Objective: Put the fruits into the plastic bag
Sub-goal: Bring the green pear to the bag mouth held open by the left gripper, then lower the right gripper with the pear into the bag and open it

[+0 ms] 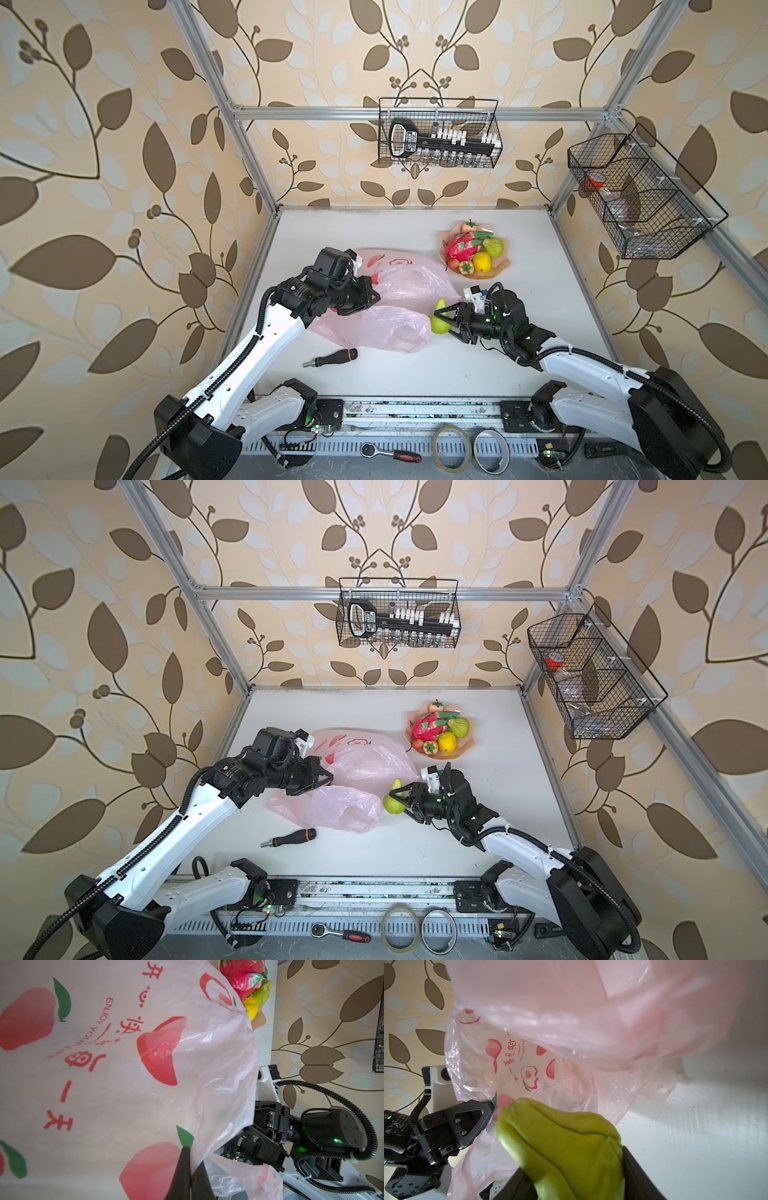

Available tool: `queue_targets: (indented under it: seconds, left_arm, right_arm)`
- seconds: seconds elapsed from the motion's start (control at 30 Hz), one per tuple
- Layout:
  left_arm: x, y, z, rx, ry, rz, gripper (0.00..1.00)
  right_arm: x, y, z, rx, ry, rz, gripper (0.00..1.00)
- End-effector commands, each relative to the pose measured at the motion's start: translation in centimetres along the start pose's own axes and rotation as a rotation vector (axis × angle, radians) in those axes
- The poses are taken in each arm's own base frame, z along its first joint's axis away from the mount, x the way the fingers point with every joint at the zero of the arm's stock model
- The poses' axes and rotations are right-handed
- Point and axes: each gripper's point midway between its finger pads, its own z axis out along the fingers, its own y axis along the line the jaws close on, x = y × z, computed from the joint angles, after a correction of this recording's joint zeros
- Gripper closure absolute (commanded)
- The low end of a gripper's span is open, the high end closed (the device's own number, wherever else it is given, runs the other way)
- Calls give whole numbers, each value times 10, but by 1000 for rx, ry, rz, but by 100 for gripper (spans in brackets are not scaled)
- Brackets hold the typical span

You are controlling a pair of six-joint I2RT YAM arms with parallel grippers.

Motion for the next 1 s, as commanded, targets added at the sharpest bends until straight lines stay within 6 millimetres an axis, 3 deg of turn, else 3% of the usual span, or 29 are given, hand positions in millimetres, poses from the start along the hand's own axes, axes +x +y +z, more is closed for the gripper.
queue_targets:
  seconds: [0.0,0.57,0.97]
  left_arm:
    - [0,-7,-2,29,3,24,100]
    - [7,-6,3,25,33,35,100]
    - [12,-11,7,28,35,43,100]
  right_arm:
    - [-5,24,8,-74,-3,2,76]
    - [18,50,69,-105,99,-7,78]
    - [40,67,126,-147,205,19,80]
